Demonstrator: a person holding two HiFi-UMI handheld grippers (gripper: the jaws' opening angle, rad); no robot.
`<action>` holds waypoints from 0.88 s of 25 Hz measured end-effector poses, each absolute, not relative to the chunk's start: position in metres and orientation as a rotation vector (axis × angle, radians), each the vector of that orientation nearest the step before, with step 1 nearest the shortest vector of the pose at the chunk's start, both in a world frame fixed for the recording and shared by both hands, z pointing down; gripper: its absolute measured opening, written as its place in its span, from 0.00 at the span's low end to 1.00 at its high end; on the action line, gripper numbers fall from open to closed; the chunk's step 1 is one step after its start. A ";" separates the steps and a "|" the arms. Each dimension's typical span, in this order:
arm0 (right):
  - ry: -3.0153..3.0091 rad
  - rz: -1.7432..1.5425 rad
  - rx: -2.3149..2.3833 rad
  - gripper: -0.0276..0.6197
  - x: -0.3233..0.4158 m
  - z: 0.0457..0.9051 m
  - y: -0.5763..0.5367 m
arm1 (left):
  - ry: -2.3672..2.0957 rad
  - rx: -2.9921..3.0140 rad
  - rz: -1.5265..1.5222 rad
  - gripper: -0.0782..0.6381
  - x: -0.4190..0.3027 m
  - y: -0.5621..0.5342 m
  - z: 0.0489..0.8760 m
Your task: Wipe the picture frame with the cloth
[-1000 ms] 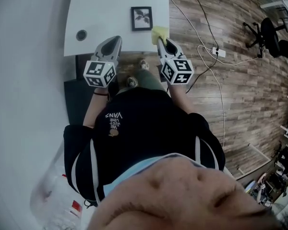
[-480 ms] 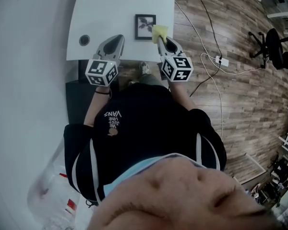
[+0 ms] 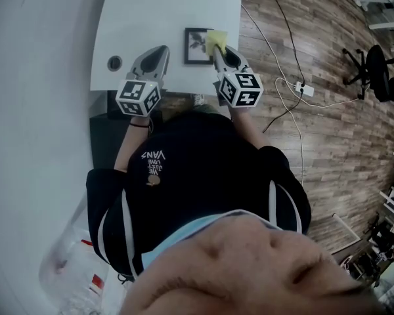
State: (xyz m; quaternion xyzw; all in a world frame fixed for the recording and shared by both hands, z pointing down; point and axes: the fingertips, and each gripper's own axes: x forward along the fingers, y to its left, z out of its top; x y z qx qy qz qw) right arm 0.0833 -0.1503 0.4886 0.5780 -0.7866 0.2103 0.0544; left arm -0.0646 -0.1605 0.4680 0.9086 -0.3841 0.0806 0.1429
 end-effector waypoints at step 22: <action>-2.431 0.655 1.627 0.11 0.060 0.508 -0.221 | -1.163 2.567 0.273 0.13 -0.072 -0.204 0.482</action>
